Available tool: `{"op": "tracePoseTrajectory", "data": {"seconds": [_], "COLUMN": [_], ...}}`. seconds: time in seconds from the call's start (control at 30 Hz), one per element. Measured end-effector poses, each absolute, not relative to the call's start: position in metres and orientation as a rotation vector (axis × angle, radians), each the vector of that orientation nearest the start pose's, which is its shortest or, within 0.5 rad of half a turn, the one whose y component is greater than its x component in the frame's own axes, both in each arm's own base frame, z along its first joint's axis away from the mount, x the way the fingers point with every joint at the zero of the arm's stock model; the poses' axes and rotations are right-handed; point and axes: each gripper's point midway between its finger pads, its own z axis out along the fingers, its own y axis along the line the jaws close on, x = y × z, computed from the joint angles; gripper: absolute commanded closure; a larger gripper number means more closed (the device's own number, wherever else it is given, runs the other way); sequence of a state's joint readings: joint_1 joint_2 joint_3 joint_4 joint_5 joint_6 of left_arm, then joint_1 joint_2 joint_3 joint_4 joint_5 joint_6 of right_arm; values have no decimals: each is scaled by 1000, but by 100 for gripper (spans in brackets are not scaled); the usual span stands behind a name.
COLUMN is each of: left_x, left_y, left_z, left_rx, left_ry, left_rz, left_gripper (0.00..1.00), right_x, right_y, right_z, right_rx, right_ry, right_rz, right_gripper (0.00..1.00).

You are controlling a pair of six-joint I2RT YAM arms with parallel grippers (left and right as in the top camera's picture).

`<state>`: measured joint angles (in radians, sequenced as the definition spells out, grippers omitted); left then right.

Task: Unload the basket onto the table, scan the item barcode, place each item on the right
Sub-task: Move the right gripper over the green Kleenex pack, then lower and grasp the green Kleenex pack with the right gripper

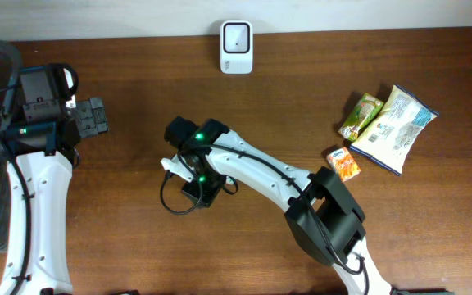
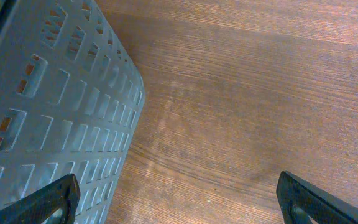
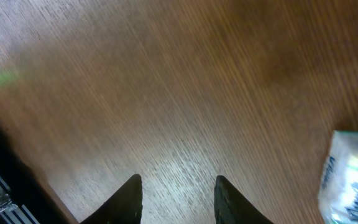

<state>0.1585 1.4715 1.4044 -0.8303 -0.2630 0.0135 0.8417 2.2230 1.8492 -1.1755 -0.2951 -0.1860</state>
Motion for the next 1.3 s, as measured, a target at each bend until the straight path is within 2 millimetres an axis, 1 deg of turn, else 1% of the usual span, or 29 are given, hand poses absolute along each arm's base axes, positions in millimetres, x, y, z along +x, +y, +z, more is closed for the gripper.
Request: {"op": "tracePoseTrajectory", "data": {"seconds": [0.07,0.13,0.2,0.27,0.4,0.5,0.53,0.57,0.63,0.67,0.77,0.83,0.9,0.97,1.03,1.13,1.17,1.27,1.3], "left_x": [380,380,380,380,380,380,380,380,380,380,380,380,380,380,380,380,380,380,380], "left_y": [106,106,106,106,106,106,106,106,106,106,106,106,106,106,106,106,106,106,106], "left_z": [232,232,232,232,232,232,232,232,232,232,232,232,232,232,232,232,232,232,232], "left_rx": [-292,-292,-292,-292,-292,-292,-292,-292,-292,-292,-292,-292,-292,-292,-292,-292,-292,-292,-292], "left_ry": [2449,2450,2450,2450,2450,2450,2450,2450,2450,2449,2450,2449,2450,2450,2450,2450,2450,2450,2450], "left_rz": [399,399,399,399,399,399,399,399,399,399,399,399,399,399,399,399,399,399,399], "left_gripper": [1,1,1,1,1,1,1,1,1,1,1,1,1,1,1,1,1,1,1], "right_x": [258,266,275,287,322,353,361,378,395,408,430,439,439,436,433,428,423,406,402], "right_y": [357,350,341,333,326,328,327,320,310,299,269,249,230,213,205,204,205,209,211], "right_z": [45,36,30,29,29,32,32,33,33,33,33,32,30,31,37,51,55,56,55], "right_rx": [-1533,-1463,-1387,-1301,-1122,-979,-935,-807,-656,-544,-360,-297,-267,-263,-264,-272,-299,-436,-486], "right_ry": [2788,2848,2901,2933,2923,2867,2859,2863,2866,2869,2882,2898,2938,2985,3017,3046,3058,3082,3079], "right_rz": [441,422,412,411,435,459,456,426,372,338,291,282,283,322,385,507,552,638,657], "right_gripper": [62,56,53,50,50,50,50,50,50,50,50,50,50,50,50,51,51,52,56]}}
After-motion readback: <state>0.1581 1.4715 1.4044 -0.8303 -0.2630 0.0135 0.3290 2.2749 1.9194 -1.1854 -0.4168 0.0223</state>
